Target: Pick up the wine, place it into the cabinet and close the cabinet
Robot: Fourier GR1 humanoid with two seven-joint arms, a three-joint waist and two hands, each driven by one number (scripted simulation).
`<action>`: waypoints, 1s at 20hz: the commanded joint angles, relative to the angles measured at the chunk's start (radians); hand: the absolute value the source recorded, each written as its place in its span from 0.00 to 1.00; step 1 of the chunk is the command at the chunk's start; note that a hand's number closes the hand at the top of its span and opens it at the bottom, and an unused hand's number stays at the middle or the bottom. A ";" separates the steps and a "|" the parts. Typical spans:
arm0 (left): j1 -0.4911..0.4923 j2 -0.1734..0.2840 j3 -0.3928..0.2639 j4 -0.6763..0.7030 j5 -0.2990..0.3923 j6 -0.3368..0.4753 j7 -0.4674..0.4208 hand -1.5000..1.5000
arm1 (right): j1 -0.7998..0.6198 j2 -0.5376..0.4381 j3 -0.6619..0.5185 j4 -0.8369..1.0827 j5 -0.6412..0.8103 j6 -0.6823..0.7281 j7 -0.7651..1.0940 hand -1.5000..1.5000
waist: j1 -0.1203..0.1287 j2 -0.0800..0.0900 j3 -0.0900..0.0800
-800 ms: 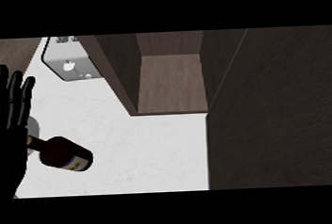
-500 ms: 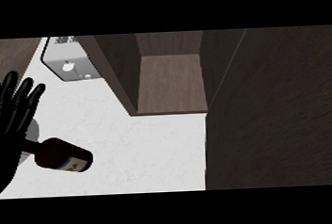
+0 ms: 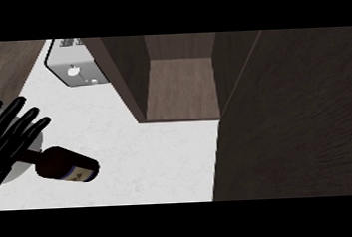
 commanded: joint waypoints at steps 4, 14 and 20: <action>0.016 0.233 0.246 -0.047 0.432 0.056 0.216 0.00 | 0.103 -0.029 0.021 -0.273 -0.066 -0.035 0.198 0.00 | 0.004 0.000 0.000; 0.029 0.303 0.422 -0.075 0.640 0.133 0.322 0.00 | 0.120 -0.014 0.181 -0.369 0.045 -0.101 0.258 0.00 | -0.002 0.001 0.000; 0.030 0.320 0.487 -0.123 0.683 0.193 0.363 0.00 | 0.081 -0.019 0.214 -0.422 0.076 -0.149 0.356 0.00 | -0.002 0.002 0.000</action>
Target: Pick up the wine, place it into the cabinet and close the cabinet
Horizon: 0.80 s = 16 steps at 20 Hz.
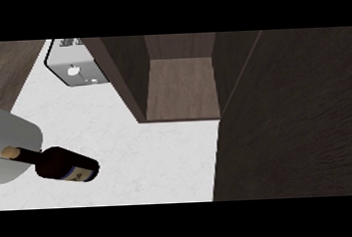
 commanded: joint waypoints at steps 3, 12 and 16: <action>-0.014 0.054 0.122 0.036 0.088 0.023 0.060 0.00 | 0.037 -0.026 0.036 -0.244 0.025 -0.042 0.124 0.00 | -0.002 -0.001 0.000; -0.025 -0.029 0.102 0.076 -0.011 -0.033 0.034 0.00 | -0.031 -0.050 -0.024 -0.250 -0.031 -0.066 0.166 0.00 | -0.007 0.004 0.000; -0.041 -0.048 0.069 0.149 -0.152 -0.054 -0.003 0.00 | 0.015 -0.025 -0.013 -0.183 -0.025 -0.056 0.052 0.00 | -0.017 0.005 0.001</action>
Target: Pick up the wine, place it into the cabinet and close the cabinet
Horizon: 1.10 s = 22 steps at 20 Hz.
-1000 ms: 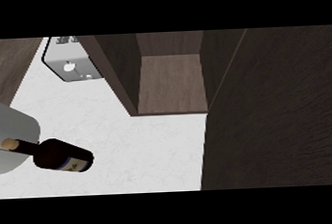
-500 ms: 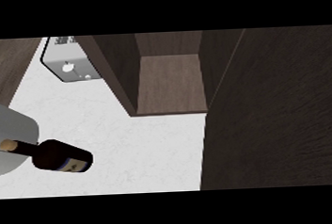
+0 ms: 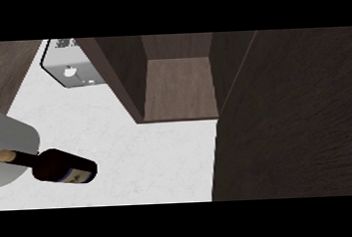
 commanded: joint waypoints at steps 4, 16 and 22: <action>-0.051 -0.009 -0.071 0.119 -0.152 -0.077 -0.014 0.00 | 0.117 -0.026 -0.009 -0.193 -0.066 0.015 0.008 0.00 | -0.012 0.002 0.001; -0.034 -0.220 -0.232 0.238 -0.489 -0.310 -0.134 0.00 | 0.121 -0.007 -0.058 -0.090 -0.112 0.051 -0.080 0.00 | 0.003 0.002 0.001; -0.115 -0.288 -0.231 0.436 -0.753 -0.384 -0.305 0.00 | 0.141 -0.023 -0.083 -0.145 -0.156 0.074 -0.047 0.00 | -0.008 0.004 0.000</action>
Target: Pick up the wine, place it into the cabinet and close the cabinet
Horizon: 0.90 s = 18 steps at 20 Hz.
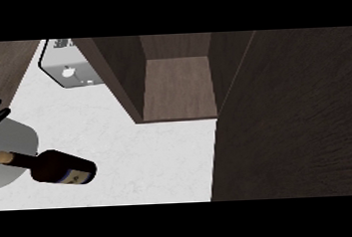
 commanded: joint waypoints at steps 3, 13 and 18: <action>-0.018 -0.086 0.019 0.130 -0.289 -0.077 -0.221 0.00 | 0.063 -0.017 -0.043 -0.178 -0.136 0.020 0.061 0.00 | -0.004 0.001 -0.001; -0.118 -0.063 -0.003 0.489 -0.508 -0.166 -0.443 0.00 | 0.177 0.003 0.028 -0.157 -0.068 0.077 -0.031 0.00 | -0.005 -0.002 0.000; -0.129 -0.111 -0.053 0.570 -0.596 -0.168 -0.530 0.00 | 0.186 -0.012 -0.055 -0.145 -0.145 0.119 -0.074 0.00 | 0.001 -0.002 0.000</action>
